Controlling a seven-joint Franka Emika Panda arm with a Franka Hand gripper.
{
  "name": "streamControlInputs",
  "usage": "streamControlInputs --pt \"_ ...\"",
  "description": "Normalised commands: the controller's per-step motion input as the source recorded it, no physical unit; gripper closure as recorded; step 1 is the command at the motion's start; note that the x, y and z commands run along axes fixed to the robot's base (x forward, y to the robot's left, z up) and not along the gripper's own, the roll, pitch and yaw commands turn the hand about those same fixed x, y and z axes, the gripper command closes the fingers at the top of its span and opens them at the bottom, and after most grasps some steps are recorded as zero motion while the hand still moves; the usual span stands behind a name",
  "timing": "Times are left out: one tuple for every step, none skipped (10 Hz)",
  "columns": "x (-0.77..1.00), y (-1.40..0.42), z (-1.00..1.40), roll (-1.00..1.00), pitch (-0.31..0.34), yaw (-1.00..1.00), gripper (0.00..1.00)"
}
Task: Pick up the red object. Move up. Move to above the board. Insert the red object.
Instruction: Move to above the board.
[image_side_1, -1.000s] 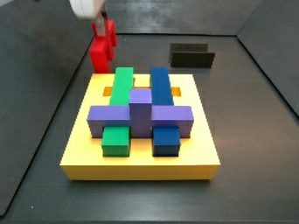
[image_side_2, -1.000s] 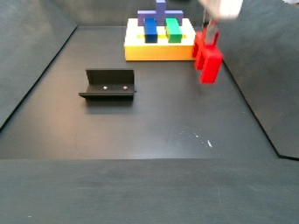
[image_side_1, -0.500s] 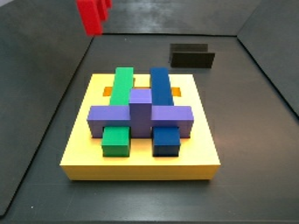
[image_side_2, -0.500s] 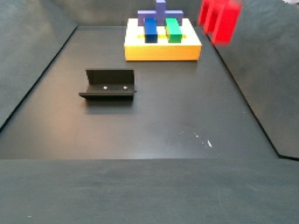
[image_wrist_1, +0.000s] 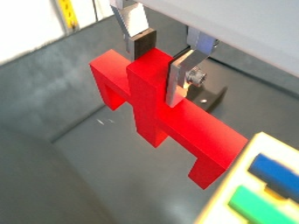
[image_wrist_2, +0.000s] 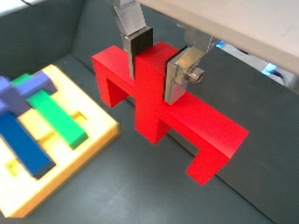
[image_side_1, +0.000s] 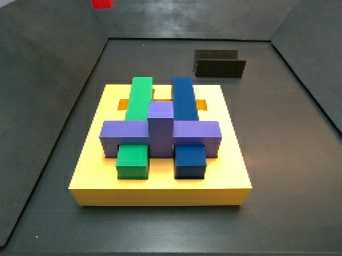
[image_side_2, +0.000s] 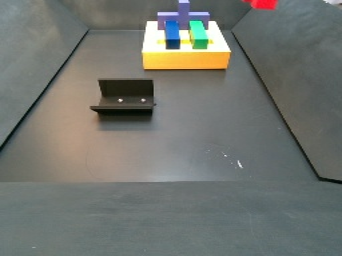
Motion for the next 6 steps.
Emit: streamControlInputs --pt "0.86 -1.40 0.27 -0.04 0.047 1.00 1.00" --pt "0.93 -1.40 0.24 -0.02 0.066 1.00 1.00" --pt "0.98 -1.40 0.27 -0.03 0.072 1.00 1.00" --pt "0.96 -1.40 0.30 -0.03 0.074 1.00 1.00" --pt "0.63 -0.92 0.19 -0.02 0.075 1.00 1.00" --pt "0.42 -0.55 0.11 -0.02 0.077 1.00 1.00"
